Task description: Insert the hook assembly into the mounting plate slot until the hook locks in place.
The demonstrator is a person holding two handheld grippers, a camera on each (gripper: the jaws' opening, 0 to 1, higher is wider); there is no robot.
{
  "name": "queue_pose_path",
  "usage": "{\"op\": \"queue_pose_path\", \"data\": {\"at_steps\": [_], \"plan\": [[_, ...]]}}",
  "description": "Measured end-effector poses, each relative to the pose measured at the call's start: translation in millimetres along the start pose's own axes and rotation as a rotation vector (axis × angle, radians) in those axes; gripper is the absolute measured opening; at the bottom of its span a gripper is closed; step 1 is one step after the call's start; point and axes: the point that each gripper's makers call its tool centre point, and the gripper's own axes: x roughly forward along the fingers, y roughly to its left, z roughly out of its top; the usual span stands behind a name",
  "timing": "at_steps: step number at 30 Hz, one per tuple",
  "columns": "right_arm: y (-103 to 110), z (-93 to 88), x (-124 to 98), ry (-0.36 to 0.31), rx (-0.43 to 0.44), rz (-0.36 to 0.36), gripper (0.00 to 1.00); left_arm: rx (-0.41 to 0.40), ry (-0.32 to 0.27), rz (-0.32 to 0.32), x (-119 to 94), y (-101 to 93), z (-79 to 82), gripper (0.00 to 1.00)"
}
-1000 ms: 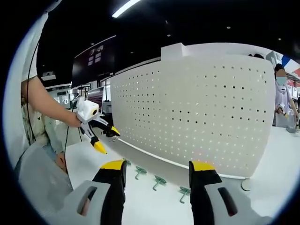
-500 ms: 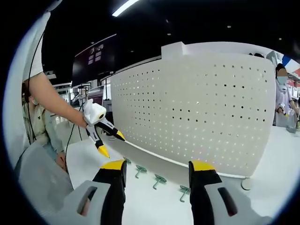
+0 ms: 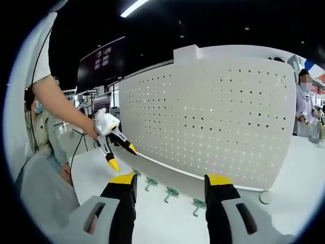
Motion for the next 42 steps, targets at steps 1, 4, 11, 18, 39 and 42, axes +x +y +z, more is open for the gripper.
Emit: {"op": "queue_pose_path", "data": {"at_steps": [1, 4, 11, 18, 39, 42], "plan": [[-0.4, 0.1, -0.4, 0.0, 0.0, -0.001, 0.51, 0.012, 0.009, -0.006, 0.8, -0.8, -1.0, 0.66], [-1.8, 0.3, -1.7, -0.001, 0.002, -0.006, 0.51, 0.027, 0.026, -0.022, 4.2, -1.3, -2.9, 0.65], [-2.0, 1.1, -3.7, -0.002, 0.007, -0.01, 0.51, 0.055, 0.087, -0.056, 12.9, -0.3, -14.4, 0.65], [-3.1, 1.1, -4.8, 0.0, 0.006, -0.014, 0.51, 0.057, 0.108, -0.087, 19.7, -1.9, -16.6, 0.65], [-8.5, -5.1, -12.3, 0.024, -0.007, -0.036, 0.49, 0.067, 0.176, -0.157, 34.0, -6.1, -24.6, 0.63], [-10.4, -5.3, -13.4, 0.023, -0.007, -0.039, 0.49, 0.066, 0.178, -0.178, 34.5, -8.1, -25.2, 0.61]]}}
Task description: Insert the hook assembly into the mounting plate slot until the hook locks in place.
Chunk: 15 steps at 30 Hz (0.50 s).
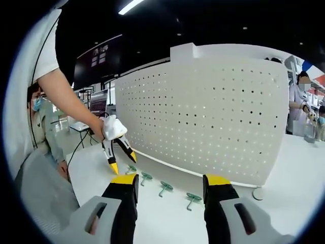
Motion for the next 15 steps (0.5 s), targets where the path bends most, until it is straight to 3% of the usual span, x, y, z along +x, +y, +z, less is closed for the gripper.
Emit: {"op": "queue_pose_path", "data": {"at_steps": [15], "plan": [[-5.6, -1.7, -5.2, 0.011, 0.002, -0.024, 0.47, 0.024, -0.01, -0.01, 0.6, 1.8, 0.3, 0.62]]}}
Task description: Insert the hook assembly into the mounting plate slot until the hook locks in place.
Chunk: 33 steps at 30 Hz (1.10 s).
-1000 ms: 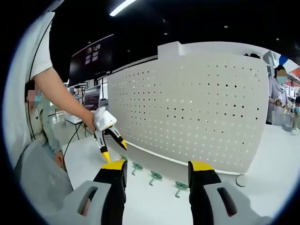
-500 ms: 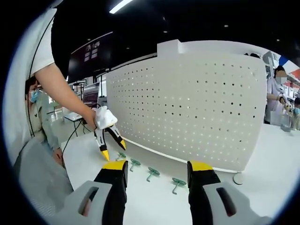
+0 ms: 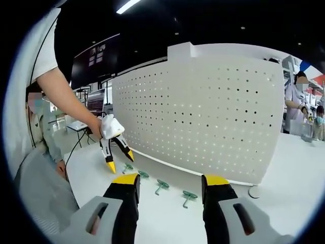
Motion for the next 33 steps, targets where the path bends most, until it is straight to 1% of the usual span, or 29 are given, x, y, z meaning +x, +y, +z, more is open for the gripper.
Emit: {"op": "queue_pose_path", "data": {"at_steps": [3, 8, 13, 16, 20, 24, 28, 33], "plan": [[-0.2, -3.2, 0.3, 0.011, -0.003, 0.0, 0.46, -0.013, -0.005, 0.01, -0.9, 5.7, 0.3, 0.56], [1.2, -2.6, -0.9, 0.001, 0.01, 0.005, 0.46, -0.028, 0.0, 0.024, -1.4, 8.6, 1.4, 0.39], [1.1, -3.6, -1.3, 0.003, 0.012, 0.004, 0.46, -0.045, -0.007, 0.039, -0.6, 9.6, 3.8, 0.32], [1.7, -3.4, -1.1, 0.003, 0.014, 0.006, 0.45, -0.053, -0.013, 0.046, -0.4, 10.5, 4.0, 0.31], [1.9, -4.0, -0.9, 0.006, 0.014, 0.008, 0.45, -0.037, -0.023, 0.046, 0.1, 7.2, 6.0, 0.24], [2.0, -4.5, -1.3, 0.007, 0.015, 0.008, 0.45, -0.052, -0.027, 0.056, 0.4, 8.9, 6.8, 0.22], [1.9, -5.7, -1.7, 0.01, 0.02, 0.009, 0.44, -0.043, -0.027, 0.059, 0.8, 9.1, 7.7, 0.2], [2.3, -6.1, -1.1, 0.011, 0.021, 0.01, 0.44, -0.026, -0.027, 0.074, 2.2, 8.7, 9.8, 0.13]]}}
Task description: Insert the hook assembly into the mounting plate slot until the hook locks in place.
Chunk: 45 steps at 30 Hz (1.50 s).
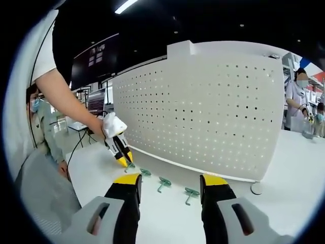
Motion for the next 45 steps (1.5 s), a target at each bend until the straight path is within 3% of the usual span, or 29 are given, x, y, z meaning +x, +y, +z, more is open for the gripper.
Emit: {"op": "queue_pose_path", "data": {"at_steps": [7, 35, 38, 39, 45], "plan": [[1.2, 0.0, 0.9, 0.001, -0.001, 0.003, 0.44, 0.002, 0.001, 0.024, 0.7, 4.2, 0.2, 0.06], [-0.6, 2.3, 0.7, -0.009, 0.016, -0.003, 0.43, 0.004, 0.011, 0.043, 1.1, 6.5, -0.6, 0.03], [-0.7, 2.9, 0.8, -0.011, 0.016, -0.003, 0.43, 0.015, 0.014, 0.05, 1.0, 5.7, -0.4, 0.03], [-0.8, 3.0, 0.8, -0.01, 0.016, -0.003, 0.43, 0.059, 0.011, 0.055, 0.9, 5.6, 0.3, 0.03], [-2.3, 1.8, -1.2, -0.01, 0.019, -0.006, 0.43, 0.012, -0.015, 0.078, 0.1, 7.1, 0.1, 0.02]]}}
